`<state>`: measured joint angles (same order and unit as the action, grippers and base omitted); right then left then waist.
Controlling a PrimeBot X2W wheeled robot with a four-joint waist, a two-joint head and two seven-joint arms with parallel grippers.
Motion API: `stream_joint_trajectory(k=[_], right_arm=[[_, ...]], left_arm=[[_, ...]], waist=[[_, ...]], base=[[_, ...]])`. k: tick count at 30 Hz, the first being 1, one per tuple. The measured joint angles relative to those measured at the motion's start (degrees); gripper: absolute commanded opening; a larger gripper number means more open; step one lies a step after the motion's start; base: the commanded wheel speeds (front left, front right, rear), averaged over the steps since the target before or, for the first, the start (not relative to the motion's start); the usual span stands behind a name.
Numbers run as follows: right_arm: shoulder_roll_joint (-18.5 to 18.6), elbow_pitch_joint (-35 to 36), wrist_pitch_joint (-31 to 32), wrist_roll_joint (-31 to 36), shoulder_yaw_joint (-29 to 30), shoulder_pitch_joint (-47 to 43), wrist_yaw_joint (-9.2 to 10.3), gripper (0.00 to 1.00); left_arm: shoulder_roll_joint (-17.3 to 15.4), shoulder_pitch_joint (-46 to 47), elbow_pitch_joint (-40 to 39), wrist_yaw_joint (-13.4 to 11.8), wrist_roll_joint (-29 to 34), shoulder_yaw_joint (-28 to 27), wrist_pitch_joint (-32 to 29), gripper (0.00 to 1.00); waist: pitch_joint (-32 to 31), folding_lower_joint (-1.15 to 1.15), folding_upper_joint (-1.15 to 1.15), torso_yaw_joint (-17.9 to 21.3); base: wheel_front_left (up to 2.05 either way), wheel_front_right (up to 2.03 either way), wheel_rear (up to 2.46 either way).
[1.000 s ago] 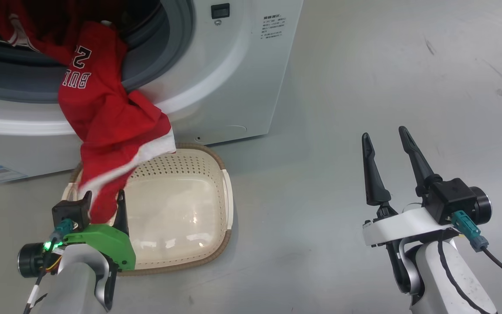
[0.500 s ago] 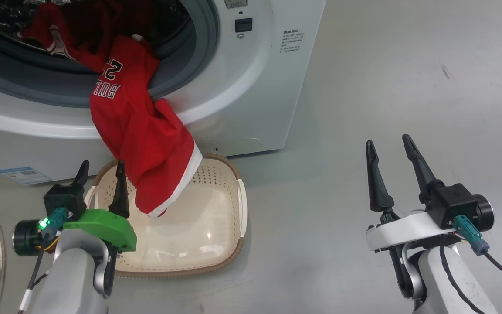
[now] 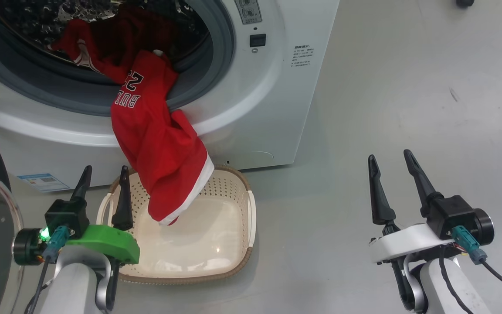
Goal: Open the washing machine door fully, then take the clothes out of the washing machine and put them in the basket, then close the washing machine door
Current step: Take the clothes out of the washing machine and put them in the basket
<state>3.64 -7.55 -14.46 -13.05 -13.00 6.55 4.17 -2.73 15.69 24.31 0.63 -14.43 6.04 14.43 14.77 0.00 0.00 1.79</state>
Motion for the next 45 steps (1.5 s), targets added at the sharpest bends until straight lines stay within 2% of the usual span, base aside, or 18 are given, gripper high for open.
stream_joint_trajectory(k=[27,45], right_arm=[[0.0,-1.9,0.0,0.0,-0.3,-2.4,0.00,1.00],[-0.1,-1.9,0.0,0.0,-0.7,-2.4,0.00,1.00]], left_arm=[[0.0,-8.6,-8.1,-1.4,1.3,0.2,0.0,1.00],[-0.1,-10.1,-11.0,-1.9,1.3,0.6,-0.3,1.00]], waist=[[-3.1,0.00,0.00,-0.2],[-2.6,0.00,0.00,-0.2]], base=[[0.00,0.00,0.00],[0.00,0.00,0.00]])
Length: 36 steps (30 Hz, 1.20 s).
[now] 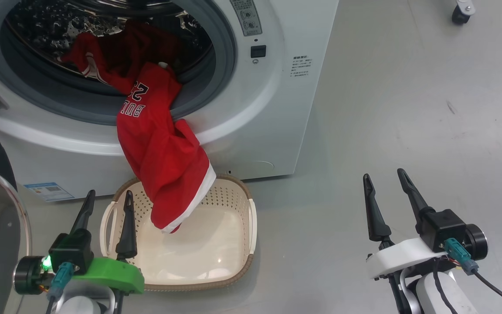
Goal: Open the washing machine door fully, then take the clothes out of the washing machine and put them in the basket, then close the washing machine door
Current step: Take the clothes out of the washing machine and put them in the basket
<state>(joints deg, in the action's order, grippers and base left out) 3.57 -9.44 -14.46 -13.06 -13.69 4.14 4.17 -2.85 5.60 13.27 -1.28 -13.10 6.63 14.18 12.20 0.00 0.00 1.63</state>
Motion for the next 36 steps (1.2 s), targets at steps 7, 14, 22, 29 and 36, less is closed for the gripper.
stream_joint_trajectory(k=[7,14,22,29,36], right_arm=[[0.0,0.1,0.0,0.0,-0.7,0.1,-0.21,1.00],[-0.1,0.5,0.0,0.0,-1.6,0.9,-0.57,1.00],[-0.1,1.5,0.0,0.0,-2.1,2.8,-0.58,1.00],[-0.2,1.9,0.0,-0.1,-2.4,4.6,-0.59,1.00],[-0.4,2.0,0.0,-0.5,-3.1,6.2,-1.08,1.00]], left_arm=[[-0.3,0.0,-0.7,0.0,0.0,0.4,-1.6,1.00],[-0.9,0.4,1.2,1.5,0.0,2.3,-6.8,1.00],[-1.5,6.9,4.1,3.2,-0.9,3.3,-12.7,1.00],[-2.5,13.6,7.9,3.6,-1.5,2.4,-17.6,1.00],[-5.3,19.8,12.2,3.6,-1.6,0.4,-21.2,1.00]], waist=[[1.2,0.00,0.00,0.6],[3.2,0.00,0.00,2.0],[6.5,0.00,0.00,3.9],[9.6,0.00,0.00,6.3],[12.0,0.00,0.00,9.1]], base=[[0.00,0.00,0.00],[0.00,0.00,0.00],[0.00,0.00,0.00],[0.00,0.00,0.00],[0.00,0.00,0.00]])
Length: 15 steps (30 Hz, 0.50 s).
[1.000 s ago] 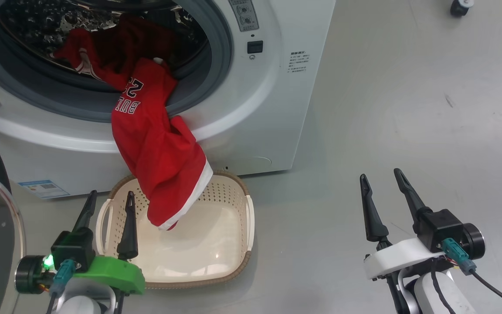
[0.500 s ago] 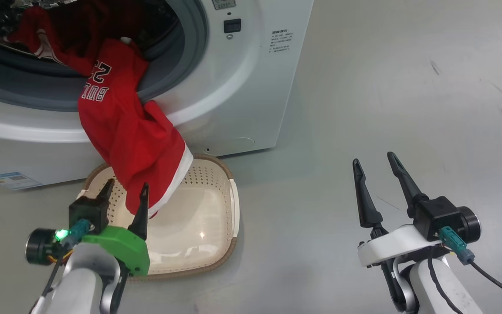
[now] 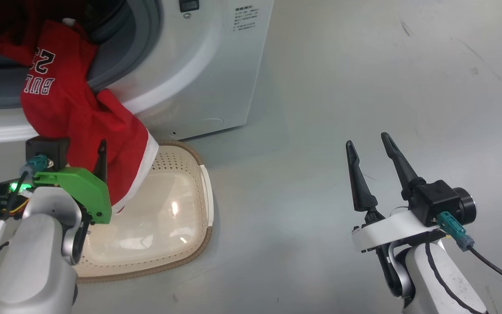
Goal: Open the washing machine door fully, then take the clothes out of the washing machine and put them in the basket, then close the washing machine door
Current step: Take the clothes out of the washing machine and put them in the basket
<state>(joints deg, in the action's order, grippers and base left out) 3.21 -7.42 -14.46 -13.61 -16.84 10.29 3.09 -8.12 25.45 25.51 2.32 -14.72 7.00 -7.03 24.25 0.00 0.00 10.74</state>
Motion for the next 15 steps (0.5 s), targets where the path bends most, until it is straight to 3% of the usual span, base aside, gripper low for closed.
stream_joint_trajectory(k=[15], right_arm=[[-0.2,-0.1,0.0,-0.9,-0.5,1.2,0.00,1.00]], left_arm=[[-2.1,9.5,9.9,-1.3,-0.4,-2.5,-5.1,1.00]], waist=[[2.6,0.00,0.00,4.0]], base=[[0.00,0.00,0.00]])
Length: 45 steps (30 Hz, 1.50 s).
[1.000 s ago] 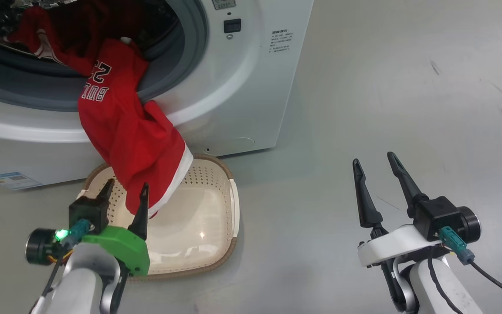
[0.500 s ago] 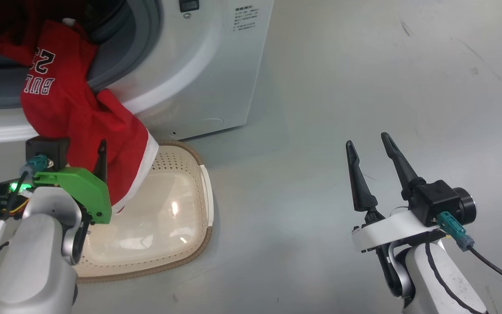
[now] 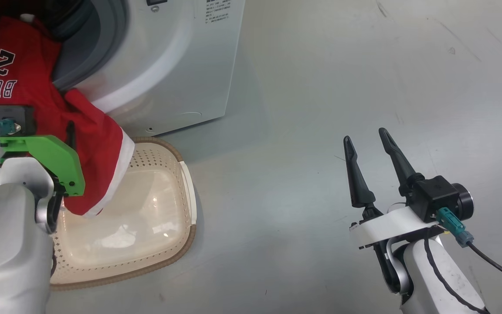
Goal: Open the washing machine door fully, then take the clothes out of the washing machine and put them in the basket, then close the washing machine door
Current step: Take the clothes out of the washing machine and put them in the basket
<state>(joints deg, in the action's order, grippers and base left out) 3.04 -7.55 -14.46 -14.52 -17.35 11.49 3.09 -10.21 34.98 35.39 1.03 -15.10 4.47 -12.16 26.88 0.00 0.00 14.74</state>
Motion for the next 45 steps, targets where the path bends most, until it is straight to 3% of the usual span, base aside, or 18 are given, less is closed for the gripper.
stream_joint_trajectory(k=[15,17,18,19,20,31,36,45], right_arm=[[-0.2,-0.1,0.0,-0.2,-0.5,0.7,0.01,1.00],[-0.2,-0.1,0.0,-0.5,-0.6,1.0,0.01,1.00],[-0.2,-0.1,0.0,-0.5,-0.6,1.0,0.01,1.00],[-0.2,-0.1,0.0,-0.5,-0.7,1.0,0.01,1.00],[-0.2,-0.1,0.0,-0.6,-0.7,1.0,0.01,1.00],[-0.2,-0.1,0.0,-0.8,-0.8,1.5,0.08,1.00],[-0.2,-0.1,0.0,-1.1,-0.8,1.5,0.12,1.00],[-0.2,0.1,0.0,-1.1,1.2,1.5,0.68,1.00]], left_arm=[[0.0,5.3,7.5,-2.8,-1.0,-2.6,0.1,1.00],[0.0,5.7,8.4,-2.8,-1.1,-2.6,0.3,0.85],[0.0,6.0,8.7,-2.8,-1.1,-2.7,0.5,0.65],[0.0,6.3,9.2,-2.8,-1.1,-2.6,0.6,0.27],[0.0,6.5,9.6,-2.8,-1.2,-2.6,0.6,0.00],[0.1,7.5,12.3,-2.6,-1.4,-2.6,4.1,0.00],[0.1,7.4,12.3,-1.4,-1.4,-2.3,7.2,0.00],[3.3,5.9,10.3,0.5,-1.5,-1.2,13.8,0.00]], waist=[[1.0,0.00,0.00,1.2],[1.2,0.00,0.00,1.3],[1.2,0.00,0.00,1.4],[1.3,0.00,0.00,1.5],[1.4,0.00,0.00,1.5],[1.9,0.00,0.00,1.6],[1.8,0.00,0.00,1.3],[1.5,0.00,0.00,-0.9]], base=[[0.00,0.00,0.00],[0.00,0.00,0.00],[0.00,0.00,0.00],[0.00,0.00,0.00],[0.00,0.00,0.00],[0.00,0.00,0.00],[0.00,0.00,0.00],[0.00,0.00,0.00]])
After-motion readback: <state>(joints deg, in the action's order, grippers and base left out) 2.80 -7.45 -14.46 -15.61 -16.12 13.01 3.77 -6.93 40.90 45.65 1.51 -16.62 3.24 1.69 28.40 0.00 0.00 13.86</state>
